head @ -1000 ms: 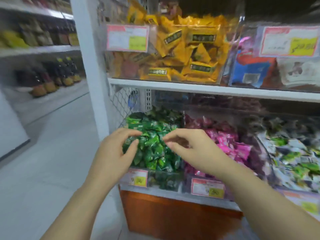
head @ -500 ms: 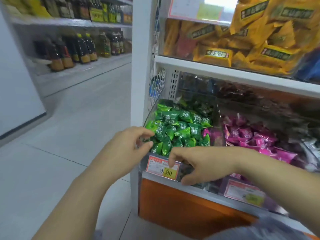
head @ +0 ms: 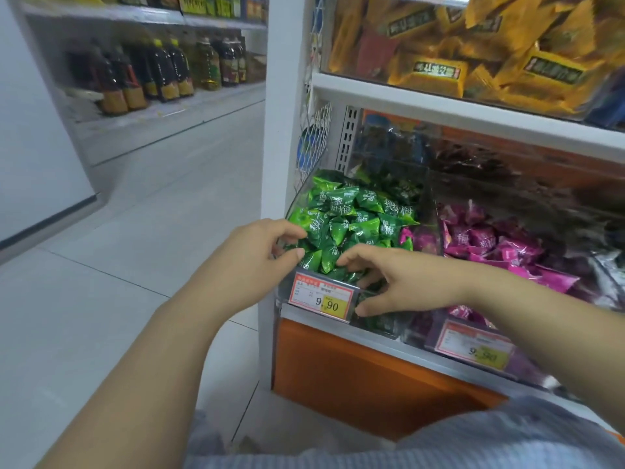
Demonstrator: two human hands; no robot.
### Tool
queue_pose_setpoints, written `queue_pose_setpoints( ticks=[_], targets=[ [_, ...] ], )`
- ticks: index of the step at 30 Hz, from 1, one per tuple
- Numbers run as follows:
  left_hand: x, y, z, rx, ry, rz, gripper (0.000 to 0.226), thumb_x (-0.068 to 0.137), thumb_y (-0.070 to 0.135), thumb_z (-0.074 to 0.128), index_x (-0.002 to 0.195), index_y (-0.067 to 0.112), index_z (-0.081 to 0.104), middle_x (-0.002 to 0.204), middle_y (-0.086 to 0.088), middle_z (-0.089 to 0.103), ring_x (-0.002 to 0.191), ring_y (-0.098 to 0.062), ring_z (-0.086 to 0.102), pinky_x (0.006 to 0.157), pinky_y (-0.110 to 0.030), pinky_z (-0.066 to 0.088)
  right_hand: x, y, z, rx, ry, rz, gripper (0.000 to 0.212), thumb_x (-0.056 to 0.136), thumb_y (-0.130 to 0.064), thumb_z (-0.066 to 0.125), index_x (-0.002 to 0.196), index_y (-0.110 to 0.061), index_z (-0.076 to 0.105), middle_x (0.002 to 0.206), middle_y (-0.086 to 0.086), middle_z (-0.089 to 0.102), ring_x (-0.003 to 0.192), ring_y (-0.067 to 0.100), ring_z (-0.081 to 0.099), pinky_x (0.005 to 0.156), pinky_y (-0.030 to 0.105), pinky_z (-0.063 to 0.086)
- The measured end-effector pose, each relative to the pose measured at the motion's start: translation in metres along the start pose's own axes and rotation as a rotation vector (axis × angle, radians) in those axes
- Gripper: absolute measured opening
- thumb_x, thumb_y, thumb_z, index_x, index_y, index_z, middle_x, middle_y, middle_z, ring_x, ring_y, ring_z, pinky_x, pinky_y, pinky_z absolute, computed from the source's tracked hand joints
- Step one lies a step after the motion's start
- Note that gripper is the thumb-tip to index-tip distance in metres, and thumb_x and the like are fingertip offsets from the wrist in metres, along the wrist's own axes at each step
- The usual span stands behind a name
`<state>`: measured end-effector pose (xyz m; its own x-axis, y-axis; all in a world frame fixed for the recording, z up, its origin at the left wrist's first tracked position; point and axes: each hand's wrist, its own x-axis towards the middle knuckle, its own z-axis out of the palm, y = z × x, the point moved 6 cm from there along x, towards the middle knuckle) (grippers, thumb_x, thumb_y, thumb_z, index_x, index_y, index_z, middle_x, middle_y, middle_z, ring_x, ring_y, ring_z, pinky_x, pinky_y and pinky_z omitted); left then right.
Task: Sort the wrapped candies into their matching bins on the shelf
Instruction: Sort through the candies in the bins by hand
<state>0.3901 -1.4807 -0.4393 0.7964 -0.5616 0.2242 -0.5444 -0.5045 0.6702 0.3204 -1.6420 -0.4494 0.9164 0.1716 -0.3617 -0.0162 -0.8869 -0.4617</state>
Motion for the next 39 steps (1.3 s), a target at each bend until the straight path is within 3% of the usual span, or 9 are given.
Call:
queue_pose_setpoints(
  ticks=[5, 9, 11, 16, 19, 23, 27, 32, 39],
  targets=[
    [0.0, -0.003, 0.001, -0.013, -0.009, 0.002, 0.028, 0.092, 0.027, 0.058, 0.119, 0.031, 0.061, 0.101, 0.018, 0.057, 0.1, -0.003, 0.054, 0.072, -0.004, 0.032, -0.001, -0.001, -0.001, -0.157, 0.031, 0.023, 0.064, 0.078, -0.042, 0.072, 0.133, -0.032, 0.041, 0.133, -0.013, 0.045, 0.116, 0.007, 0.05, 0.098, 0.029, 0.045],
    [0.0, -0.002, 0.001, -0.005, -0.01, 0.012, 0.028, 0.092, 0.027, 0.058, 0.12, 0.03, 0.061, 0.1, 0.017, 0.056, 0.099, -0.003, 0.055, 0.071, -0.004, 0.032, -0.011, -0.01, 0.0, -0.309, 0.118, -0.029, 0.054, 0.077, -0.046, 0.071, 0.123, -0.027, 0.051, 0.115, -0.012, 0.049, 0.093, 0.0, 0.048, 0.08, 0.013, 0.041],
    [0.001, 0.0, 0.001, -0.016, -0.013, 0.008, 0.028, 0.092, 0.027, 0.058, 0.119, 0.03, 0.061, 0.099, 0.016, 0.057, 0.096, -0.003, 0.056, 0.068, -0.002, 0.033, -0.013, -0.012, -0.004, -0.29, 0.124, -0.015, 0.046, 0.076, -0.046, 0.072, 0.114, -0.026, 0.055, 0.105, -0.013, 0.055, 0.09, 0.001, 0.052, 0.079, 0.016, 0.045],
    [0.005, 0.003, 0.004, -0.018, -0.019, 0.006, 0.027, 0.092, 0.028, 0.058, 0.119, 0.03, 0.061, 0.106, 0.015, 0.06, 0.091, -0.003, 0.056, 0.068, -0.002, 0.033, 0.0, -0.009, 0.011, -0.303, -0.097, 0.022, 0.042, 0.076, -0.039, 0.075, 0.108, -0.017, 0.058, 0.098, -0.001, 0.064, 0.084, 0.015, 0.06, 0.072, 0.026, 0.049],
    [0.004, 0.003, 0.006, -0.016, -0.02, 0.007, 0.029, 0.092, 0.028, 0.058, 0.121, 0.029, 0.06, 0.104, 0.016, 0.058, 0.09, -0.002, 0.056, 0.068, -0.005, 0.034, 0.008, -0.006, 0.019, -0.31, -0.171, 0.035, 0.061, 0.074, -0.04, 0.076, 0.126, -0.025, 0.049, 0.111, -0.013, 0.058, 0.097, 0.009, 0.056, 0.082, 0.021, 0.045],
    [0.002, 0.003, 0.008, 0.007, -0.032, 0.009, 0.03, 0.092, 0.028, 0.057, 0.122, 0.029, 0.059, 0.104, 0.017, 0.056, 0.089, -0.002, 0.054, 0.068, -0.009, 0.035, 0.015, 0.001, 0.022, -0.24, -0.272, 0.082, 0.06, 0.071, -0.04, 0.079, 0.121, -0.03, 0.047, 0.081, -0.034, 0.054, 0.073, -0.012, 0.051, 0.074, 0.014, 0.038],
    [0.003, 0.003, 0.008, 0.004, -0.03, 0.006, 0.03, 0.093, 0.028, 0.056, 0.123, 0.029, 0.059, 0.104, 0.018, 0.055, 0.088, 0.0, 0.053, 0.069, -0.014, 0.036, 0.022, 0.001, 0.026, -0.113, -0.348, 0.063, 0.075, 0.069, -0.035, 0.081, 0.133, -0.034, 0.043, 0.127, -0.022, 0.054, 0.116, 0.003, 0.05, 0.107, 0.031, 0.035],
    [0.003, 0.003, 0.008, 0.017, -0.034, 0.015, 0.03, 0.093, 0.028, 0.056, 0.123, 0.029, 0.059, 0.107, 0.017, 0.057, 0.085, 0.003, 0.052, 0.067, -0.008, 0.034, 0.022, 0.006, 0.024, -0.023, -0.296, 0.088, 0.069, 0.065, -0.037, 0.083, 0.126, -0.033, 0.051, 0.124, -0.019, 0.059, 0.115, 0.006, 0.055, 0.108, 0.036, 0.037],
    [0.004, 0.002, 0.008, 0.027, -0.036, 0.016, 0.03, 0.093, 0.028, 0.056, 0.123, 0.03, 0.059, 0.104, 0.017, 0.055, 0.085, 0.003, 0.052, 0.066, -0.006, 0.033, 0.023, 0.003, 0.032, 0.051, -0.341, 0.106, 0.072, 0.071, -0.033, 0.08, 0.133, -0.033, 0.044, 0.133, -0.019, 0.052, 0.124, 0.007, 0.046, 0.113, 0.034, 0.029]
  ],
)
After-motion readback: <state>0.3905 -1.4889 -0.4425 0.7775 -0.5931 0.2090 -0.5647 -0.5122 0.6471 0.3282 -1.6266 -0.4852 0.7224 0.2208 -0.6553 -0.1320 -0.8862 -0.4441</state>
